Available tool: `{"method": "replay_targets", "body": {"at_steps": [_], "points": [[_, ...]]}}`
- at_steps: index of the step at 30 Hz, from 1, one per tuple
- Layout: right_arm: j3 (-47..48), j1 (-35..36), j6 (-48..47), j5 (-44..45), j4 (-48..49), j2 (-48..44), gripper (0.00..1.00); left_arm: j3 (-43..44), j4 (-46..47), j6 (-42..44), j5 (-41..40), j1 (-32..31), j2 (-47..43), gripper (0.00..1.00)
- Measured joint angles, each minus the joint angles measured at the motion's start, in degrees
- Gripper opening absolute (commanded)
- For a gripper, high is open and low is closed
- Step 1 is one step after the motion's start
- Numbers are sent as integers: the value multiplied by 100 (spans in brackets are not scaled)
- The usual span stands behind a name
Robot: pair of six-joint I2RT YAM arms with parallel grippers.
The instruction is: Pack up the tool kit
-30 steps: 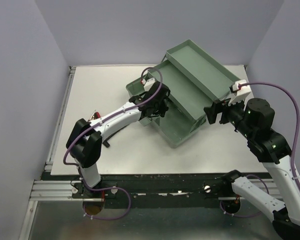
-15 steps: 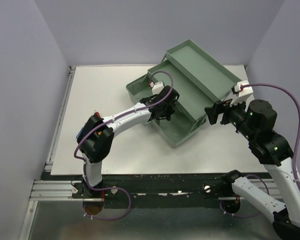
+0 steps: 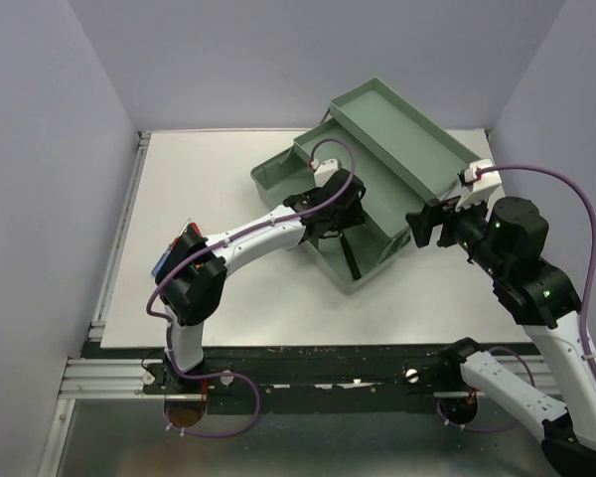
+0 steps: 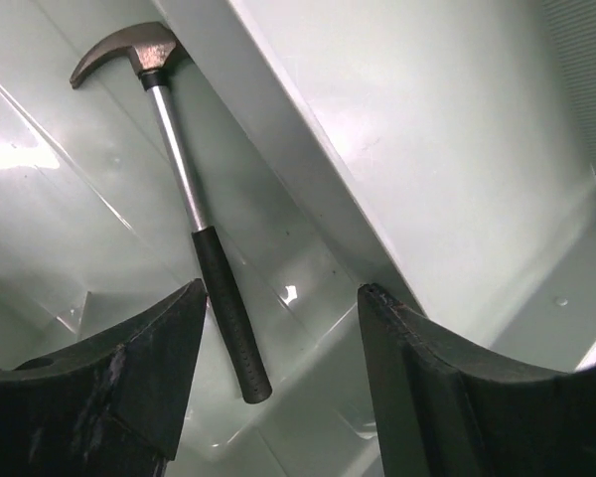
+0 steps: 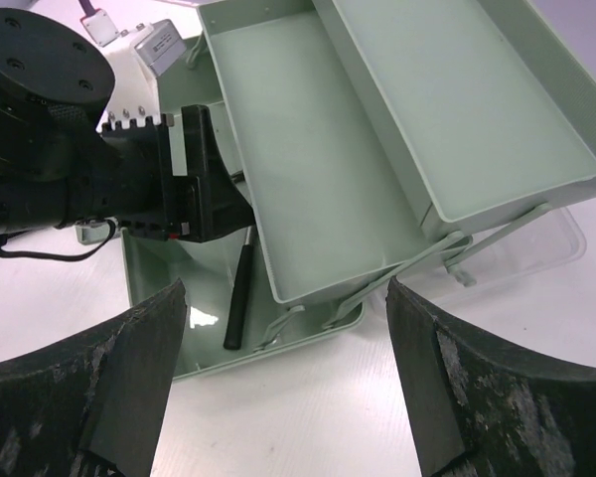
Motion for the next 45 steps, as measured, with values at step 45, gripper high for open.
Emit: {"method": "replay_targets", "body": {"at_steps": [45], "points": [[-1300, 0, 511, -544, 898, -962, 98, -4033, -466, 2844, 568, 3862, -4153, 60]]}}
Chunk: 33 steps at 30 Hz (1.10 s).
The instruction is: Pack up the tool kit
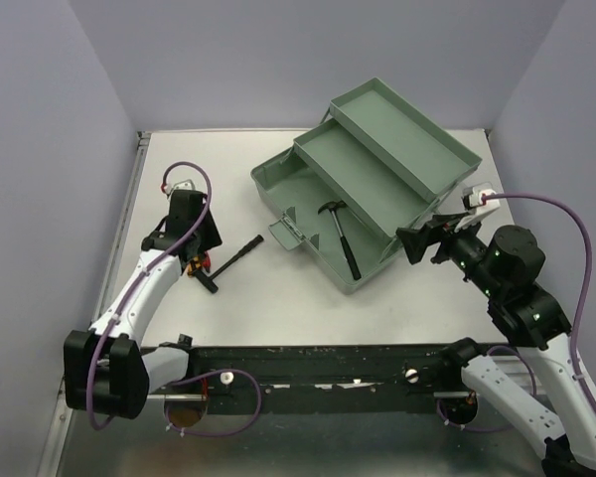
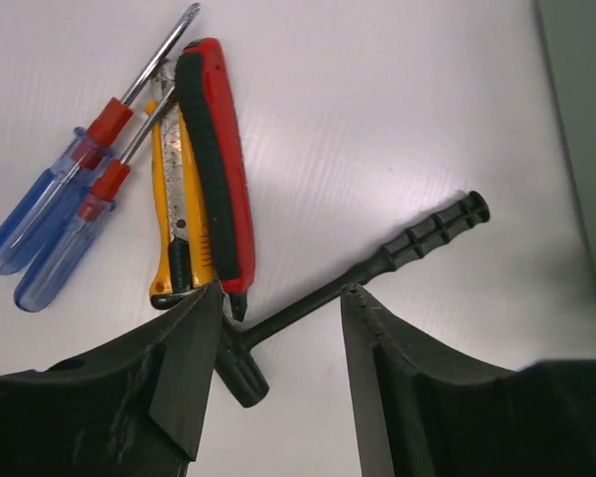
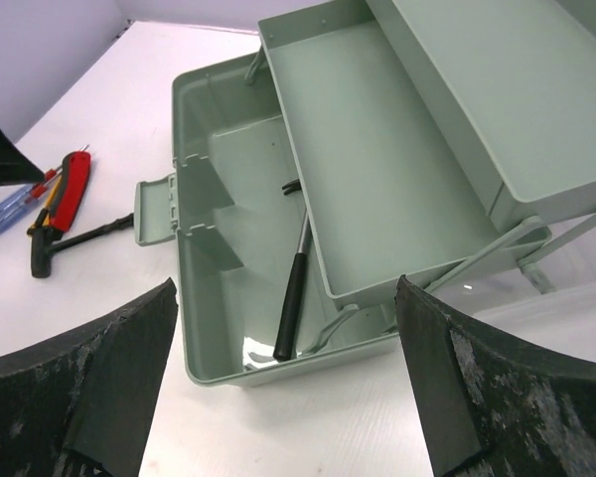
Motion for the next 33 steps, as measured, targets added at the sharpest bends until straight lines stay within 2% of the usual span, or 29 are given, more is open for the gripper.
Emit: {"method": "replay_targets", "body": {"at_steps": [11, 23, 27, 31, 33], "points": [[-28, 0, 63, -166, 37, -57, 97, -48, 273, -245, -151, 573, 929, 60], [-66, 0, 87, -111, -44, -562, 97, -20, 671, -326, 398, 850, 1967, 59], [-116, 0, 87, -79, -63, -564, 97, -15, 702, -317, 505, 866, 2105, 47], [-116, 0, 96, -81, -79, -533, 97, -9, 748, -317, 553, 866, 2181, 22], [-116, 0, 116, -81, -79, -522, 97, -7, 752, -317, 560, 866, 2188, 17]]}}
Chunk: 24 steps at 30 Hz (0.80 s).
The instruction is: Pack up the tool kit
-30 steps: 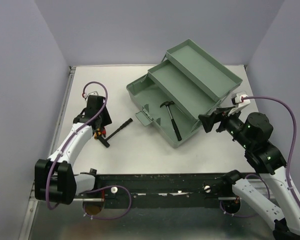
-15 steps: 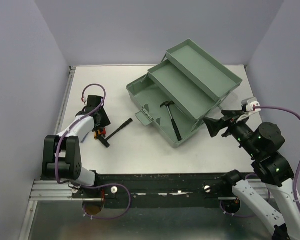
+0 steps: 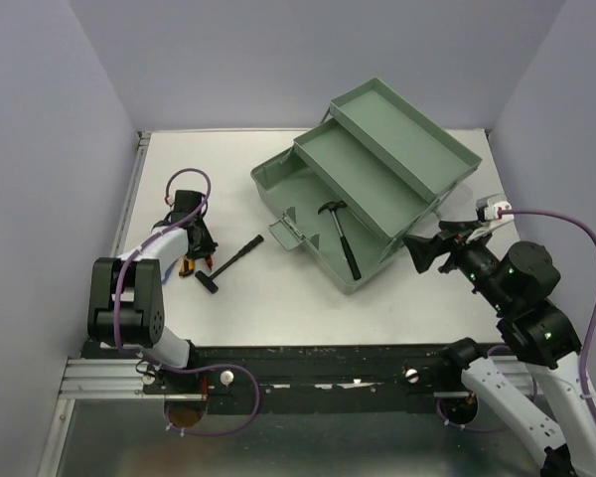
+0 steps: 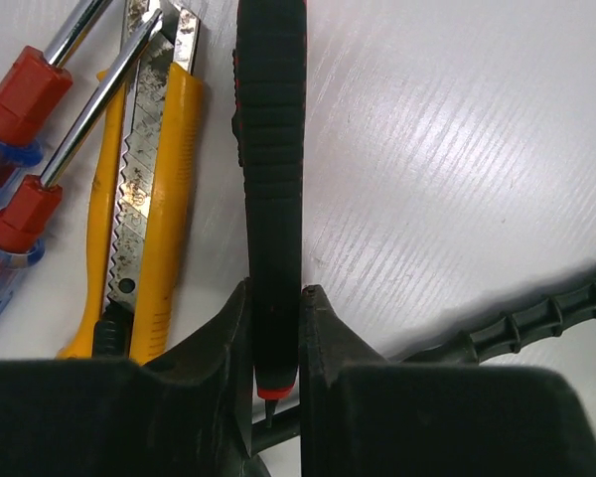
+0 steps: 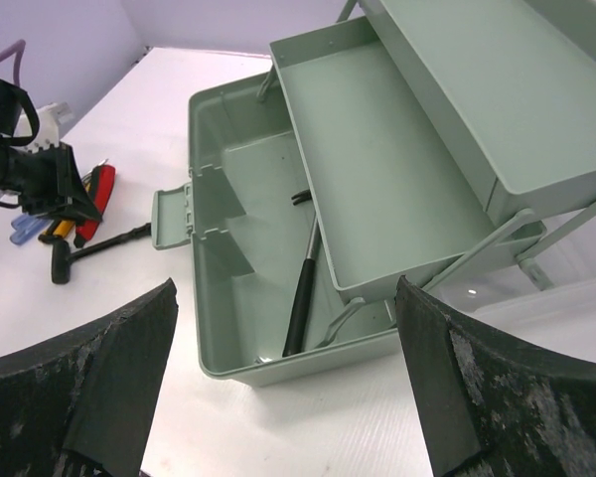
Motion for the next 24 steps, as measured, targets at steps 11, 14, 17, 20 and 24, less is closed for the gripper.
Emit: {"method": "replay_targets", "body": {"at_steps": [11, 14, 17, 20, 24], "points": [[247, 0, 61, -299, -4, 811, 97, -2, 37, 146, 247, -173, -977, 0], [468, 0, 179, -693, 26, 1244, 97, -2, 192, 398, 404, -776, -1873, 0], [741, 0, 562, -1211, 278, 1801, 96, -2, 428, 560, 605, -1530, -2599, 0], [835, 101, 1215, -1598, 793, 2382, 97, -133, 927, 492, 994, -2153, -3224, 0], [979, 809, 1882, -1543, 1137, 3228, 96, -503, 1700, 240, 1360, -2752, -3576, 0]]}}
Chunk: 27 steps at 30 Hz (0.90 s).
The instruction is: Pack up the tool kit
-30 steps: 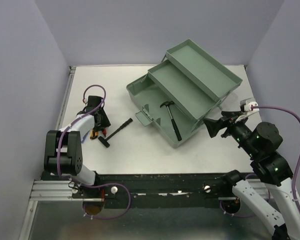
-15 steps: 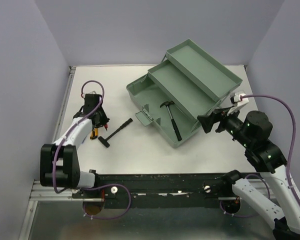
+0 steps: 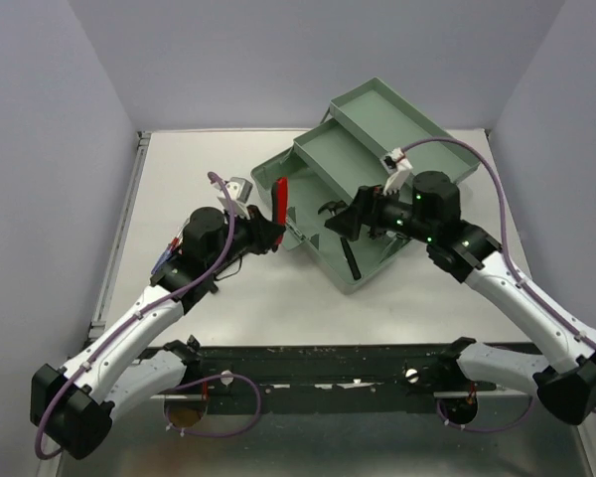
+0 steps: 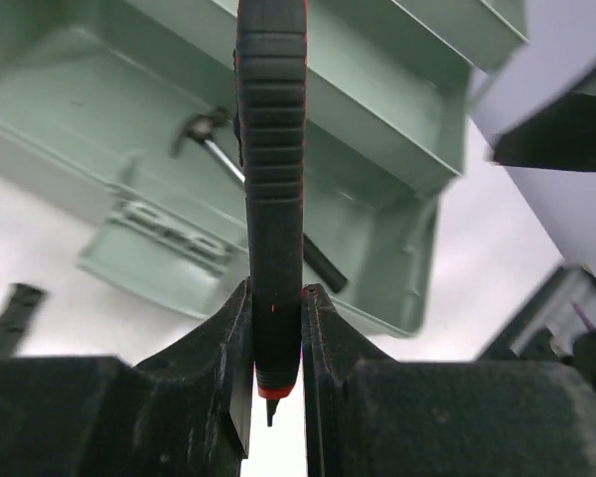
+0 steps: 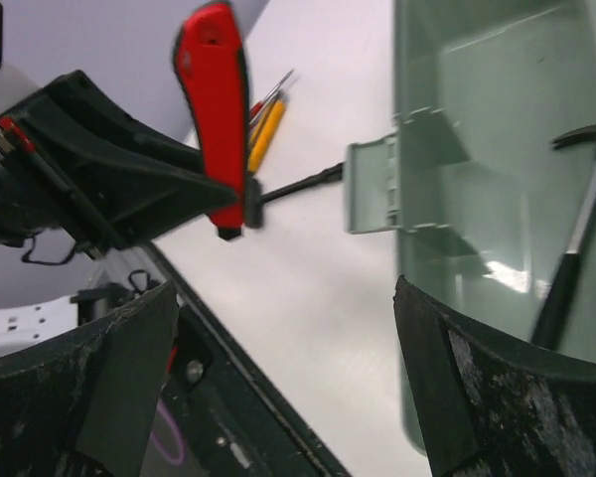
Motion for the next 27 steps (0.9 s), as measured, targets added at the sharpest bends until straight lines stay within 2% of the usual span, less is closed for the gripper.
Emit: {"method": "replay_targets", "body": {"at_steps": [5, 13, 15, 17, 18, 19, 20, 21, 22, 27], "points": [[164, 688, 437, 269, 286, 560, 94, -184, 490, -260, 181, -726, 162, 0], [337, 1003, 483, 1080, 496, 927, 83, -184, 1193, -577, 201, -1421, 404, 0], [389, 1043, 415, 1193, 494, 1047, 71, -181, 1298, -623, 201, -1534, 487, 0], [439, 1091, 326, 1283, 490, 1154, 52, -181, 1355, -664, 201, -1611, 581, 0], [474, 1113, 273, 1314, 479, 1204, 46, -181, 1368, -678, 199, -1633, 623, 3], [507, 1123, 225, 1340, 483, 1246, 40, -181, 1377, -680, 199, -1650, 656, 18], [531, 1137, 168, 1364, 481, 1272, 36, -181, 1379, -680, 192, -1650, 688, 53], [540, 1145, 120, 1414, 474, 1285, 32, -173, 1375, -695, 181, -1657, 704, 81], [562, 1147, 52, 1467, 450, 1294, 29, -155, 1357, -691, 155, -1657, 715, 99], [1362, 1134, -870, 2111, -170, 1631, 22, 24, 994, -529, -260, -1655, 649, 99]]}}
